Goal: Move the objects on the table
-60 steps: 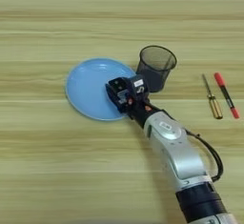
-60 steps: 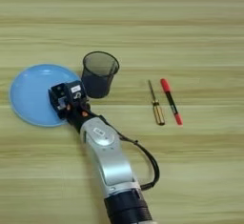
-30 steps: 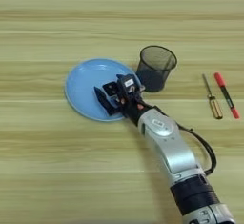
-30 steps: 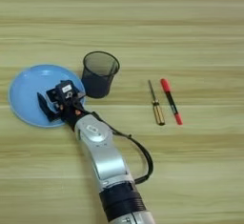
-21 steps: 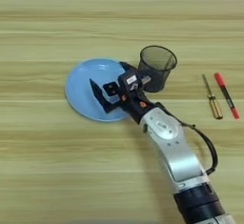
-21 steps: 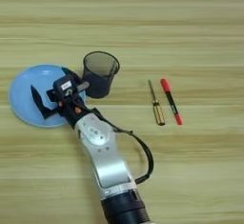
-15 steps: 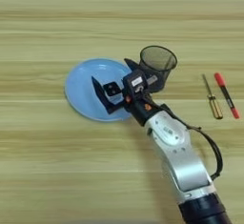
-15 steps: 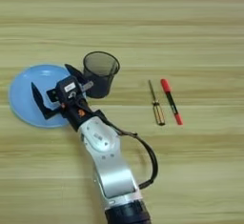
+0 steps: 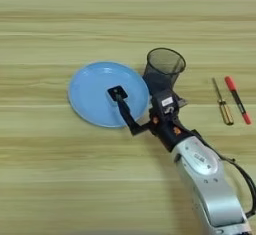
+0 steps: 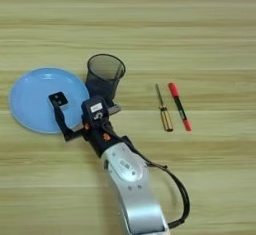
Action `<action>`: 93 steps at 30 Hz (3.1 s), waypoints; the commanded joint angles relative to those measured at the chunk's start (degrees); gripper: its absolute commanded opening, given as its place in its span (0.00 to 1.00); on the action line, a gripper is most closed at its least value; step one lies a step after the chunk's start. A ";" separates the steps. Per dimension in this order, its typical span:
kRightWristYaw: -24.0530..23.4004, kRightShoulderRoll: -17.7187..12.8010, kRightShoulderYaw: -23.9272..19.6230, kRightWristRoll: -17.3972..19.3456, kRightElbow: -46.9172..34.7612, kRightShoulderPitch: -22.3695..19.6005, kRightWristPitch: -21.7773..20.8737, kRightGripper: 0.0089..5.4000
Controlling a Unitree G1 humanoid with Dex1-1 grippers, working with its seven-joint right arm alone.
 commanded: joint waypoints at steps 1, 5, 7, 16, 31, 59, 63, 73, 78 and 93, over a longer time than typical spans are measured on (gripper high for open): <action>-1.83 -0.92 -3.43 0.49 -3.08 0.23 -2.09 1.00; -3.28 -0.57 -7.64 2.32 -2.03 1.61 -2.06 1.00; -3.33 -0.43 -8.48 2.74 -2.32 2.48 -2.02 1.00; -9.07 0.25 -11.48 -1.16 2.06 2.27 -6.46 1.00; -18.52 1.13 -17.58 -1.77 16.67 -4.91 -12.58 1.00; -18.87 -2.08 -20.19 -1.26 29.16 -9.96 -16.22 1.00; -17.50 -1.71 -20.66 1.07 30.92 -10.65 -15.20 1.00; -14.75 -0.71 -21.75 6.83 30.22 -10.99 -12.29 1.00; -13.27 0.31 -22.55 11.01 28.77 -10.87 -9.08 1.00; -11.34 1.56 -23.34 16.58 24.30 -10.02 -2.39 1.00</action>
